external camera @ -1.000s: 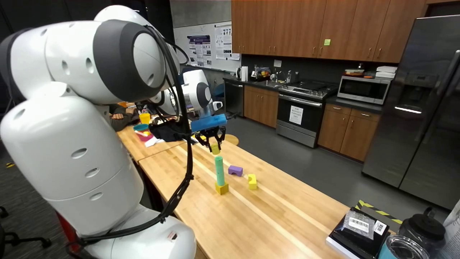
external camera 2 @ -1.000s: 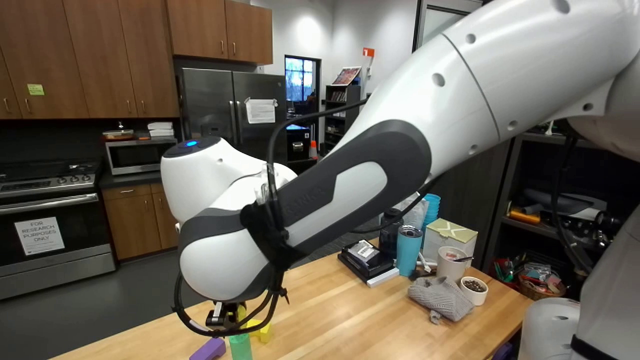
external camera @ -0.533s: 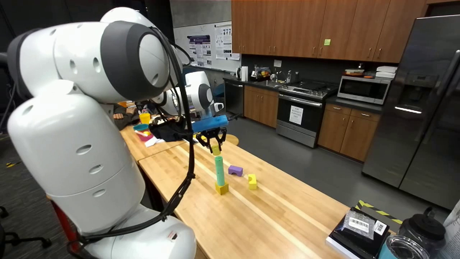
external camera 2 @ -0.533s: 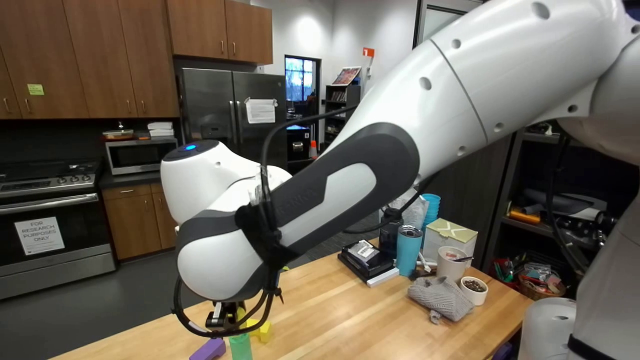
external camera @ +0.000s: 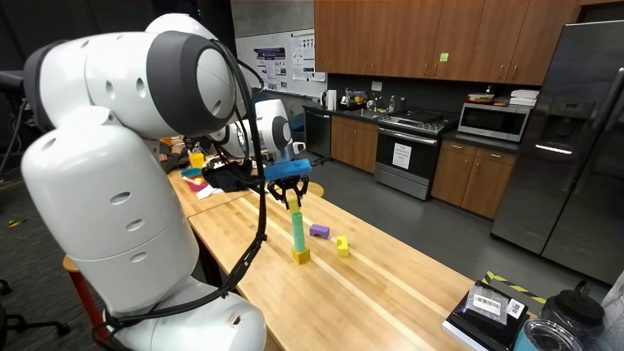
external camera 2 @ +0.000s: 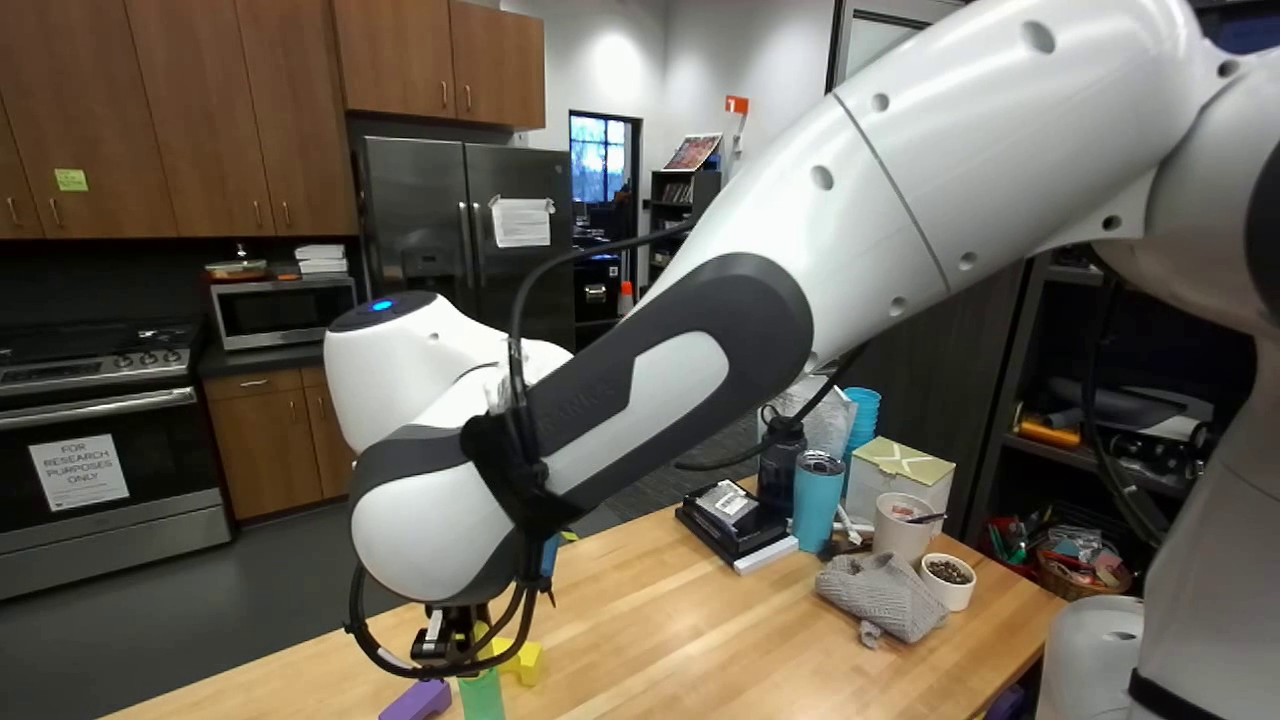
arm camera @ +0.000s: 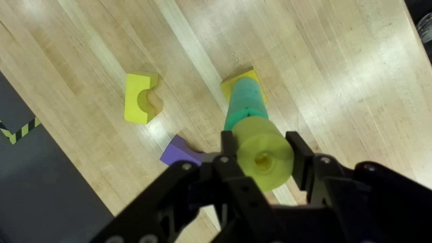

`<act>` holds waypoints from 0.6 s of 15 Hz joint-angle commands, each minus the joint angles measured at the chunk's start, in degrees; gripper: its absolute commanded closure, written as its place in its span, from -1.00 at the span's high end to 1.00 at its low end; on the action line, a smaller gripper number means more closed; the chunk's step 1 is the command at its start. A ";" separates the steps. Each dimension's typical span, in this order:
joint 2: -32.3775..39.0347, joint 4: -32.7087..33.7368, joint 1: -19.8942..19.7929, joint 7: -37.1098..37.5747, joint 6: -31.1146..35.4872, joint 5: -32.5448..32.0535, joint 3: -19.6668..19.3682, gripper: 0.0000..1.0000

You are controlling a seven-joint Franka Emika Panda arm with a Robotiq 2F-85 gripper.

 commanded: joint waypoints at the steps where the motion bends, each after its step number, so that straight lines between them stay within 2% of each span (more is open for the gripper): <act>1: 0.63 0.75 -0.34 -2.06 0.38 1.52 -0.60 -0.69; 9: 1.23 0.73 -0.50 -2.35 0.92 1.67 -0.78 -0.69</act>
